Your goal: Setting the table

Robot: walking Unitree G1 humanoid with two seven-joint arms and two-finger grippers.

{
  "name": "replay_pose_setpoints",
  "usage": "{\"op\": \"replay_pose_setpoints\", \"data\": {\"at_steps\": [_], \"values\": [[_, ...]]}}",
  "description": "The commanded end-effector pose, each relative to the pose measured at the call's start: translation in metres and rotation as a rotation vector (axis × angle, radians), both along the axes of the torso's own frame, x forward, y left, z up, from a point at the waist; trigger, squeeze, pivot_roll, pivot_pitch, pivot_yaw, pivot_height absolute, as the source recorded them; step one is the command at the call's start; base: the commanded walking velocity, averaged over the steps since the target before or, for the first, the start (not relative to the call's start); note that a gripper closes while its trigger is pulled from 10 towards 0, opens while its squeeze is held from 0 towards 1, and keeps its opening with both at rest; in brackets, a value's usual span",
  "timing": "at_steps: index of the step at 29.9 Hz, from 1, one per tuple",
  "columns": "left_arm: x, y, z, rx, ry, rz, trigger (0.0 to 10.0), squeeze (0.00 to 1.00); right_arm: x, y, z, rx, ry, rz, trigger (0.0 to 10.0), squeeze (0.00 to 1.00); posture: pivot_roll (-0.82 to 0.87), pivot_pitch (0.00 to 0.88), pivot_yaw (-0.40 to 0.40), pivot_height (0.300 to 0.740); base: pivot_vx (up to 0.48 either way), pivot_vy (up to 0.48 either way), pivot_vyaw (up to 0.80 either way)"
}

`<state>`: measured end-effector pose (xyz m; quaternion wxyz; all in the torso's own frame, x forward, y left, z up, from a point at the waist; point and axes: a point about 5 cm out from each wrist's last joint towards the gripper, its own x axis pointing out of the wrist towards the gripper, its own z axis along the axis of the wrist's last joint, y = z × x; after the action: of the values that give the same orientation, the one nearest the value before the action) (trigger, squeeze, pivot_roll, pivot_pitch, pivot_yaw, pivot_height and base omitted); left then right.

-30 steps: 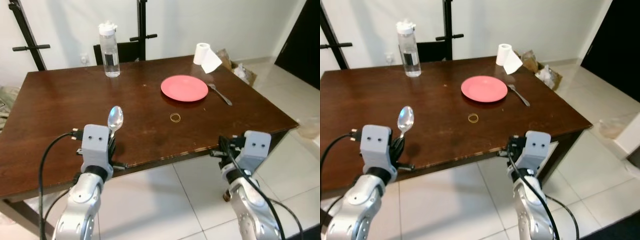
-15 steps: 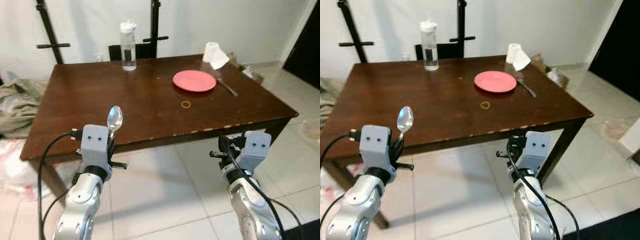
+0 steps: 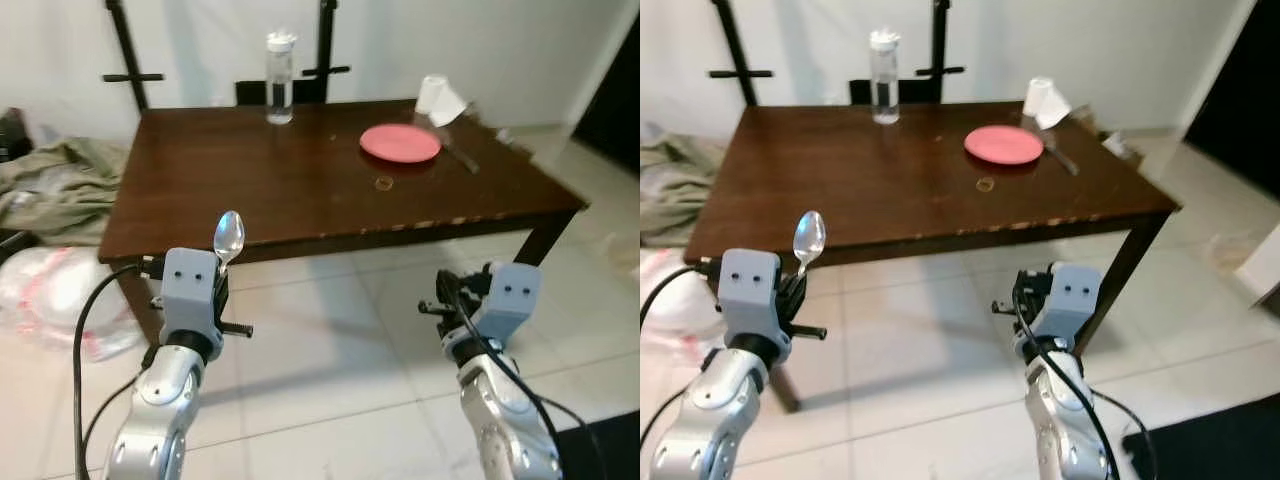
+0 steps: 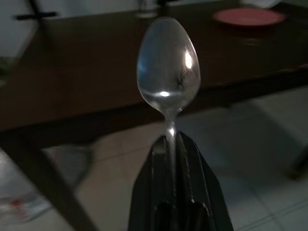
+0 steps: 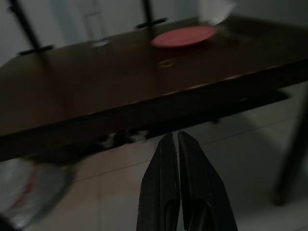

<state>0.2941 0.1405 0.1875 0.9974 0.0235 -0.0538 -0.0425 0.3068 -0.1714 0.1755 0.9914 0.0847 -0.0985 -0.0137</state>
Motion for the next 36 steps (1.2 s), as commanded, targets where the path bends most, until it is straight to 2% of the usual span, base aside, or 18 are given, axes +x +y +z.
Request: {"op": "replay_pose_setpoints", "data": {"at_steps": [1,8,28,36], "values": [[0.0002,-0.0003,-0.0018,-0.001,0.013,-0.007,10.0,0.00,-0.0012,-0.0024,-0.0027,0.004,0.011,-0.013,10.0,0.00,0.07,0.071,0.028,0.740,-0.300,0.000,0.00],[0.0007,-0.0004,-0.0016,-0.003,0.013,-0.009,10.0,0.00,-0.0014,-0.0023,-0.0032,0.005,0.012,-0.016,10.0,0.00,0.07,0.071,0.030,0.740,-0.293,0.000,0.00],[0.0024,-0.0012,-0.0060,-0.008,0.049,-0.004,10.0,0.00,-0.0005,-0.0020,-0.0035,-0.015,0.018,-0.009,10.0,0.00,0.07,0.064,0.030,0.740,0.000,0.000,0.00],[0.0029,-0.0004,-0.0076,-0.001,0.054,0.006,10.0,0.00,-0.0015,0.0029,-0.0030,-0.011,0.011,0.039,10.0,0.00,0.07,0.061,0.028,0.740,0.000,0.000,0.74]]}}
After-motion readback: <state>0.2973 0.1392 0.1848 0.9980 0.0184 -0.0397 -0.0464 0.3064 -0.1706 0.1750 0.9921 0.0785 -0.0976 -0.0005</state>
